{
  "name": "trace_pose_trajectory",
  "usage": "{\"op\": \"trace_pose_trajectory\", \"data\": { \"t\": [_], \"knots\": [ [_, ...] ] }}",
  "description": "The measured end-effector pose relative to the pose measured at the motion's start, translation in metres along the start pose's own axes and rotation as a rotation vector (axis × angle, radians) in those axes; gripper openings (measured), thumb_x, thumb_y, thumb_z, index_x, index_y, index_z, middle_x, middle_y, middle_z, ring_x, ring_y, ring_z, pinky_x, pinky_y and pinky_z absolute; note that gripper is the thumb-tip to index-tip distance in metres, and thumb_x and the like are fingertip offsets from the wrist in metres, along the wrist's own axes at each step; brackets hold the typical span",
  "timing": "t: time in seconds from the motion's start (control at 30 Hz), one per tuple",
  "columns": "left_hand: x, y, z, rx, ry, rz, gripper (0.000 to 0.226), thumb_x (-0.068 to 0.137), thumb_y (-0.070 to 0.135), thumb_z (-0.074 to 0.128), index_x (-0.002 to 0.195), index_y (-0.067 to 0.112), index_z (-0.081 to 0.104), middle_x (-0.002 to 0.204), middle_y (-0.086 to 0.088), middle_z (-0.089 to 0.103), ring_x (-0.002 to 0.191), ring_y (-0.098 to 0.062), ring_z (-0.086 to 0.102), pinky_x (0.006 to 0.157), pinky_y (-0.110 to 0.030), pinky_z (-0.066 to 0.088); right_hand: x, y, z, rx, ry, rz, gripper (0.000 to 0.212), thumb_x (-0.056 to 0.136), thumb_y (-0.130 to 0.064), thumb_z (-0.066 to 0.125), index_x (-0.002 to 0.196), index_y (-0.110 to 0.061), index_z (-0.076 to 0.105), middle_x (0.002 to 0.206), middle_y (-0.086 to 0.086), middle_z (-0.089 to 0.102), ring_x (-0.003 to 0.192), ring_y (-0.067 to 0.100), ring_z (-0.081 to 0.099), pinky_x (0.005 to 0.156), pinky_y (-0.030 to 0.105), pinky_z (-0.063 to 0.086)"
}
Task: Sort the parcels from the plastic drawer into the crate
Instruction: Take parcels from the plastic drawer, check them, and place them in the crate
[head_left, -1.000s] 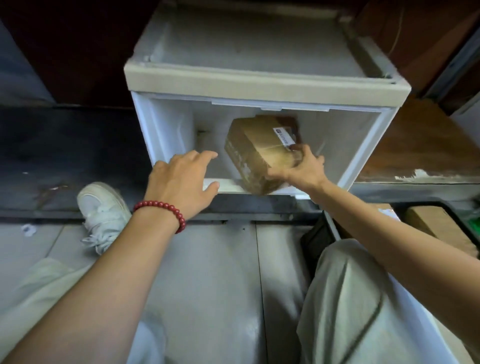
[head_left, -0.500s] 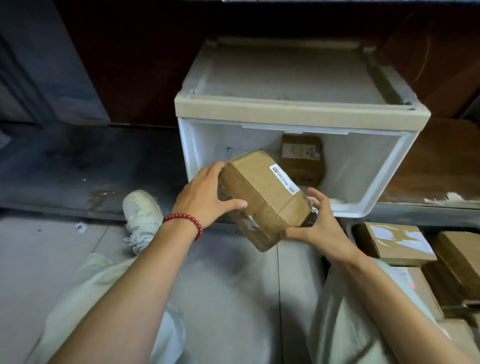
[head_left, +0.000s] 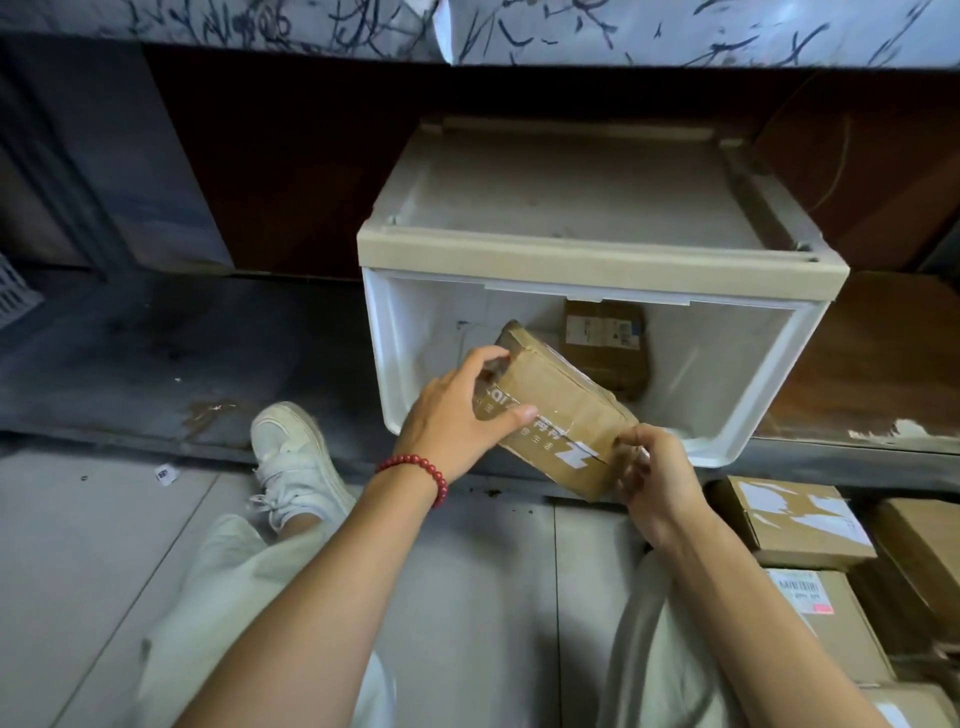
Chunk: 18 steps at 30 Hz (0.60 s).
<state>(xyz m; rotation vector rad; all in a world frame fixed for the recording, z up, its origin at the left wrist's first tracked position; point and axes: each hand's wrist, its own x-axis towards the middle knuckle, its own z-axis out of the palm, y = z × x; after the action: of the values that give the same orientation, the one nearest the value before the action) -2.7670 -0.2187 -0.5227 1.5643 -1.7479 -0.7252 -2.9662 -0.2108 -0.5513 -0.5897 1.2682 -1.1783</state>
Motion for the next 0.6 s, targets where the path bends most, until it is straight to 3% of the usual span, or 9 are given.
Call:
{"op": "trace_pose_trajectory", "data": {
  "t": [0.13,0.2,0.27,0.37,0.43,0.5,0.6],
  "knots": [
    [-0.001,0.001,0.007,0.009,0.008,0.013,0.061,0.078,0.055,0.068,0.131,0.042,0.039,0.129,0.012,0.053,0.115,-0.011,0.052,0.089,-0.030,0.047,0.003,-0.002,-0.003,0.001,0.077,0.043,0.025,0.092,-0.031,0.040,0.072,-0.019,0.047,0.059,-0.001,0.050,0.060,0.014,0.044,0.059,0.027,0.034],
    [0.001,0.003,0.009,-0.004,0.026,0.031,0.060,0.078,0.057,0.067,0.130,0.043,0.041,0.130,0.012,0.052,0.117,-0.012,0.050,0.093,-0.033,0.048,0.003,-0.002,-0.005,-0.011,0.022,0.062,0.036,0.097,-0.048,0.037,0.088,-0.020,0.059,0.065,0.000,0.060,0.069,0.016,0.053,0.065,0.030,0.043],
    [0.001,0.006,0.013,-0.014,0.057,0.045,0.060,0.077,0.060,0.065,0.130,0.045,0.042,0.129,0.012,0.051,0.119,-0.011,0.047,0.095,-0.035,0.047,0.002,-0.001,-0.005,0.004,-0.031,0.076,0.039,0.097,-0.052,0.039,0.096,-0.022,0.063,0.066,0.000,0.061,0.063,0.014,0.054,0.065,0.028,0.047],
    [-0.001,0.012,0.017,-0.079,0.125,-0.001,0.061,0.075,0.065,0.063,0.128,0.043,0.043,0.125,0.014,0.053,0.114,-0.010,0.051,0.093,-0.033,0.049,0.006,0.000,-0.005,0.012,-0.027,0.086,0.021,0.099,-0.036,0.045,0.096,-0.020,0.058,0.059,-0.003,0.046,0.047,0.011,0.037,0.049,0.019,0.039],
    [-0.001,0.016,0.016,-0.134,0.169,-0.070,0.060,0.074,0.066,0.063,0.124,0.039,0.046,0.119,0.014,0.054,0.108,-0.010,0.054,0.088,-0.029,0.050,0.010,0.003,-0.005,-0.006,-0.033,0.105,0.015,0.096,-0.029,0.049,0.102,-0.017,0.055,0.070,0.001,0.044,0.056,0.016,0.035,0.058,0.024,0.038],
    [-0.001,0.018,0.015,-0.177,0.214,-0.136,0.057,0.073,0.065,0.064,0.118,0.033,0.049,0.112,0.014,0.054,0.103,-0.009,0.054,0.077,-0.019,0.047,0.010,0.005,-0.005,0.001,-0.052,0.096,0.019,0.094,-0.024,0.053,0.109,-0.013,0.055,0.084,0.004,0.052,0.066,0.019,0.043,0.068,0.028,0.042],
    [0.000,0.016,0.012,-0.203,0.239,-0.205,0.062,0.073,0.063,0.066,0.117,0.023,0.049,0.109,0.009,0.056,0.095,-0.008,0.054,0.060,-0.011,0.039,0.010,0.005,-0.005,0.053,-0.038,-0.049,0.038,0.091,-0.010,0.059,0.125,-0.021,0.048,0.112,0.002,0.061,0.101,0.018,0.059,0.083,0.029,0.048]
  ]
}}
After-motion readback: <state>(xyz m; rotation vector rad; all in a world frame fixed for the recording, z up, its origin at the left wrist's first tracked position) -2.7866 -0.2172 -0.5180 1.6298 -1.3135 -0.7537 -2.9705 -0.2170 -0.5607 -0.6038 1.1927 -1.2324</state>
